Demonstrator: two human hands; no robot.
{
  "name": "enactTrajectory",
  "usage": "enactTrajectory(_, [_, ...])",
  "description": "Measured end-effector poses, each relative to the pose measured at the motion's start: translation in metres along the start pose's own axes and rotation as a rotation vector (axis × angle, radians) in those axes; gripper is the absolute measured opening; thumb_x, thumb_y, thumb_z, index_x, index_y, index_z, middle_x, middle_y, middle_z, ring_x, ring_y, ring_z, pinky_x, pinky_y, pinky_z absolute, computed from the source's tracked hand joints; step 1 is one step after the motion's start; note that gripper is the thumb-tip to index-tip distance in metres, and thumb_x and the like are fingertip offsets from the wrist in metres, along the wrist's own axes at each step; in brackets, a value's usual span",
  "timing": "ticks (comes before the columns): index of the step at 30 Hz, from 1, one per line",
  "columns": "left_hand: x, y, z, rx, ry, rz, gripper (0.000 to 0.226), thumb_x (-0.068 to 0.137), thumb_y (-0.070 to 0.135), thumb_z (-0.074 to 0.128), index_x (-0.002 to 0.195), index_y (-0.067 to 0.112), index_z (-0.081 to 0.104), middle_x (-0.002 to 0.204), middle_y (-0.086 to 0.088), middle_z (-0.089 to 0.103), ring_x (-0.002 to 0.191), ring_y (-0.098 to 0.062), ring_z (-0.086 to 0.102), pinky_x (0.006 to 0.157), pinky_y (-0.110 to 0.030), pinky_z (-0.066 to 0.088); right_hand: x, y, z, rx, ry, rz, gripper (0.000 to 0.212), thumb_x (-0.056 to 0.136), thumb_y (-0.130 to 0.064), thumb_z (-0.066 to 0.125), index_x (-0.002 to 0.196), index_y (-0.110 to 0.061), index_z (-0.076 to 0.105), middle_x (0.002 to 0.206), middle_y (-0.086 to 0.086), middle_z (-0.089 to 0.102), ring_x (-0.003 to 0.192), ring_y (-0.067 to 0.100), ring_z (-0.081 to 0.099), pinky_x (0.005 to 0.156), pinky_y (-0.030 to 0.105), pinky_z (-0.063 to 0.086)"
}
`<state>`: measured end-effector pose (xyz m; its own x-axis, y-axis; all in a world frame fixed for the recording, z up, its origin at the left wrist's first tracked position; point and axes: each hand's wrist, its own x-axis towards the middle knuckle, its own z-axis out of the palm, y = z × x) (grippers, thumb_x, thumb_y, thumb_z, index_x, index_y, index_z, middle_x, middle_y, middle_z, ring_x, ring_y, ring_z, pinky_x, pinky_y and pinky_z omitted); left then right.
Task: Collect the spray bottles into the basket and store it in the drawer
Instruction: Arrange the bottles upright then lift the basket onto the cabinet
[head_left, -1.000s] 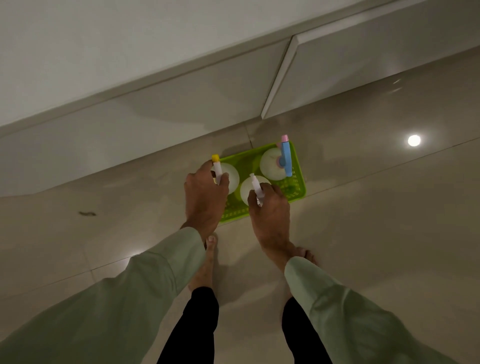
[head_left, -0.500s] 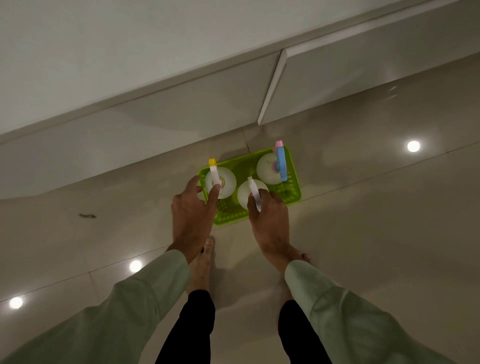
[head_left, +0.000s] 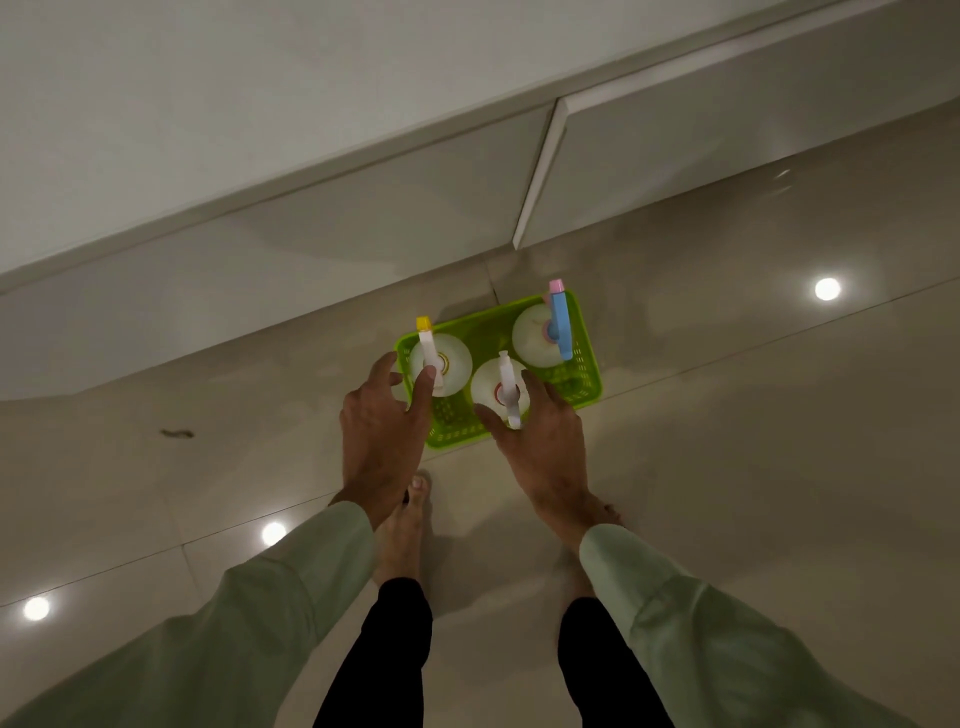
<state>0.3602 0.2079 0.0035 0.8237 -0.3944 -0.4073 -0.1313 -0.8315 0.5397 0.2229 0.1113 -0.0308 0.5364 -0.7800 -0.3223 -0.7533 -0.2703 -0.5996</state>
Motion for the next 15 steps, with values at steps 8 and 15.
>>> enactTrajectory(8, [-0.003, -0.012, 0.001, -0.192, 0.059, -0.112, 0.046, 0.102, 0.040, 0.037, 0.142, 0.017, 0.046, 0.136, -0.006, 0.060, 0.120, -0.021, 0.057, 0.092, -0.029, 0.043, 0.002, 0.038, -0.029, 0.244, 0.282, 0.015, 0.041, 0.100, -0.044, 0.051, 0.124, -0.012, 0.060, 0.118, 0.003, 0.061, 0.101, 0.023, 0.065, 0.081, 0.044, 0.057])
enactTrajectory(15, [0.014, -0.045, 0.031, -0.383, -0.025, -0.588, 0.057, 0.097, 0.033, 0.050, 0.150, 0.024, 0.031, 0.144, -0.010, 0.049, 0.132, -0.033, 0.046, 0.110, -0.050, 0.040, 0.045, 0.098, -0.021, 0.285, 0.068, 0.451, 0.063, 0.094, -0.027, 0.067, 0.149, -0.018, 0.039, 0.148, 0.011, 0.046, 0.134, 0.029, 0.047, 0.109, 0.043, 0.043])
